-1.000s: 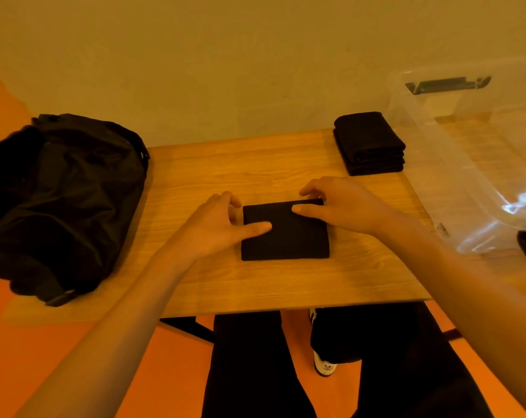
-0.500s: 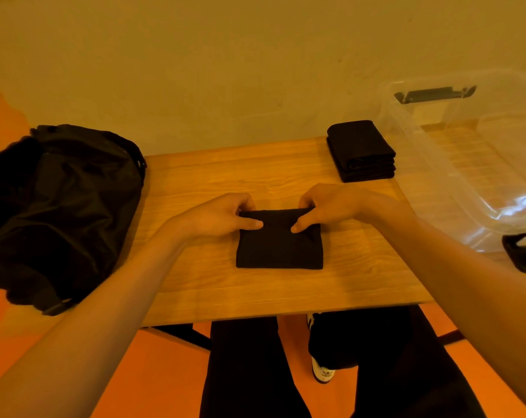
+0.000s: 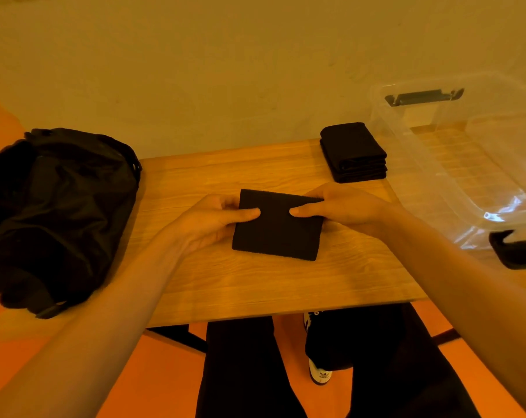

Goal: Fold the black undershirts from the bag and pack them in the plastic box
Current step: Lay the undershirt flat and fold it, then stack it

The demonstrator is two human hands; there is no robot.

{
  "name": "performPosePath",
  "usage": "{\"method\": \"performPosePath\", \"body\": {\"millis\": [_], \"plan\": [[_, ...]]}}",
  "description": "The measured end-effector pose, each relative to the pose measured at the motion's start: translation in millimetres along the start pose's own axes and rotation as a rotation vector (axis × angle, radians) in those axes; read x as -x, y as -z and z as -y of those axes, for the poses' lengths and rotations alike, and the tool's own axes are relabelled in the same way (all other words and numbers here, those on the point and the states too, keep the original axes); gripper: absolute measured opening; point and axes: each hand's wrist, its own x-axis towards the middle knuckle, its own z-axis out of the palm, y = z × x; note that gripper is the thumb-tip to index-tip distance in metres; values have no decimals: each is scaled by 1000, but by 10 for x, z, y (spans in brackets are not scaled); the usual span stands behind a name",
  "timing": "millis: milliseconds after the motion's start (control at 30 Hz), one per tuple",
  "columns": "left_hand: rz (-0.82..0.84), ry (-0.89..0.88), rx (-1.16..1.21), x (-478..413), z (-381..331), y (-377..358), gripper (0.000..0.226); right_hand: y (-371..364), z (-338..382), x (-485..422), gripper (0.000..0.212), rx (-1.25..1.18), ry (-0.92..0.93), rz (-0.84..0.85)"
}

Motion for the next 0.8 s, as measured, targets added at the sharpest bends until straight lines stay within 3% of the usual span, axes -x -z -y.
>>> {"method": "performPosePath", "body": {"millis": [167, 267, 467, 667, 800], "plan": [[-47, -86, -1, -40, 145, -42, 31, -19, -76, 57, 28, -72, 4, -55], [-113, -205, -74, -49, 141, -103, 28, -16, -101, 109, 10, -124, 30, -88], [-260, -386, -280, -107, 33, -337, 20, -43, -184, 199, 31, -214, 52, -172], [-209, -334, -228, -282, -90, -485, 16, -9, -303, 282, 34, -357, 81, -260], [-139, -306, -246, -393, -160, -590, 17, 36, -340, 351, 18, -447, 95, -289]]}}
